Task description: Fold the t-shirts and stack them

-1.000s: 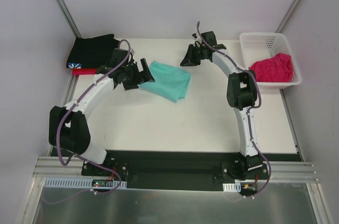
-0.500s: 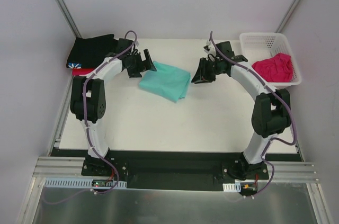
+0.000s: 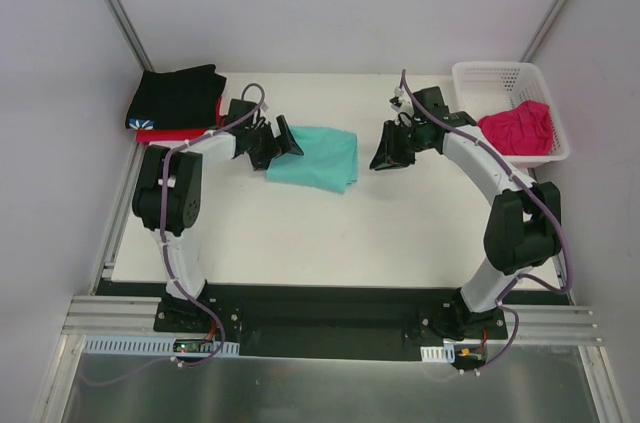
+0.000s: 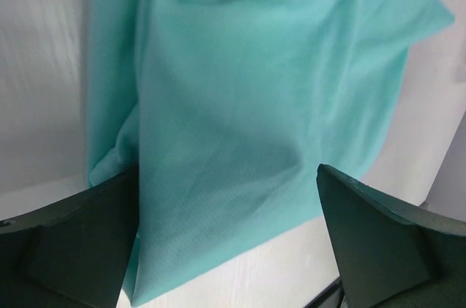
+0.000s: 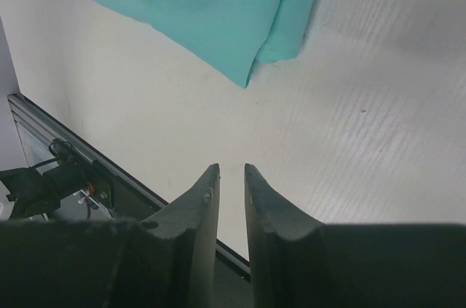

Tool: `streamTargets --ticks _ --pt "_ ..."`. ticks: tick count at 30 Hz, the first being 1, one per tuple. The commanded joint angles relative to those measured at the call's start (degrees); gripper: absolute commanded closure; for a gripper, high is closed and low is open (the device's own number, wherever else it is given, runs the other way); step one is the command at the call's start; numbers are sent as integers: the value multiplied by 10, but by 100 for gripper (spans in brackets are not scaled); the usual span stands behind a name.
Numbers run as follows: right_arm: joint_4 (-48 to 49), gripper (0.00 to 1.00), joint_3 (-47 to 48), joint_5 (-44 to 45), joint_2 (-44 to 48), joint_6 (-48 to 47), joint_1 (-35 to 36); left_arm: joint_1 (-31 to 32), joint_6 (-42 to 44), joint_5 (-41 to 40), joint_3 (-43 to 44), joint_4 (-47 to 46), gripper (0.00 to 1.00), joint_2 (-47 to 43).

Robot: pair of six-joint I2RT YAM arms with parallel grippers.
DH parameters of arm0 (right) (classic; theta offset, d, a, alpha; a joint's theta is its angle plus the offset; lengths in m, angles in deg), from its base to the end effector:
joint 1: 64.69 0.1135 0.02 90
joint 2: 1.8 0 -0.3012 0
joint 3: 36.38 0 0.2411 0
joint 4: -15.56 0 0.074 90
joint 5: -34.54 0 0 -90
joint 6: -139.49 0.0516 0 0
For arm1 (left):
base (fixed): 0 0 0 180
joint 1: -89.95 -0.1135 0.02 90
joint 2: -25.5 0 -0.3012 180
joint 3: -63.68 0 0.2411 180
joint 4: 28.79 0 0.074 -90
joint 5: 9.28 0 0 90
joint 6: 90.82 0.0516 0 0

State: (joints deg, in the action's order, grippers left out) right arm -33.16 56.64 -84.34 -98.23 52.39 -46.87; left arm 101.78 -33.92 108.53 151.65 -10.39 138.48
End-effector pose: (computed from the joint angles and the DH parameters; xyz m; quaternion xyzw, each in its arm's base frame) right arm 0.3423 0.1362 0.3044 -0.1992 0.8977 0.2885 0.2667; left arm 0.4287 -0.1144 0.2066 -0.0711 0.8938 -0.3507 0.2704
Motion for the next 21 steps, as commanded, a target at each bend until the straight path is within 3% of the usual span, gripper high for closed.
streamTargets --ticks 1,10,21 --pt "-9 78 -13 13 19 10 2 35 -36 -9 -77 -19 1 -87" --pt "46 79 -21 5 -46 10 11 56 -43 -28 -151 -21 1 -181" --pt "10 76 142 -21 -186 -26 15 43 -18 -29 -138 17 1 -204"
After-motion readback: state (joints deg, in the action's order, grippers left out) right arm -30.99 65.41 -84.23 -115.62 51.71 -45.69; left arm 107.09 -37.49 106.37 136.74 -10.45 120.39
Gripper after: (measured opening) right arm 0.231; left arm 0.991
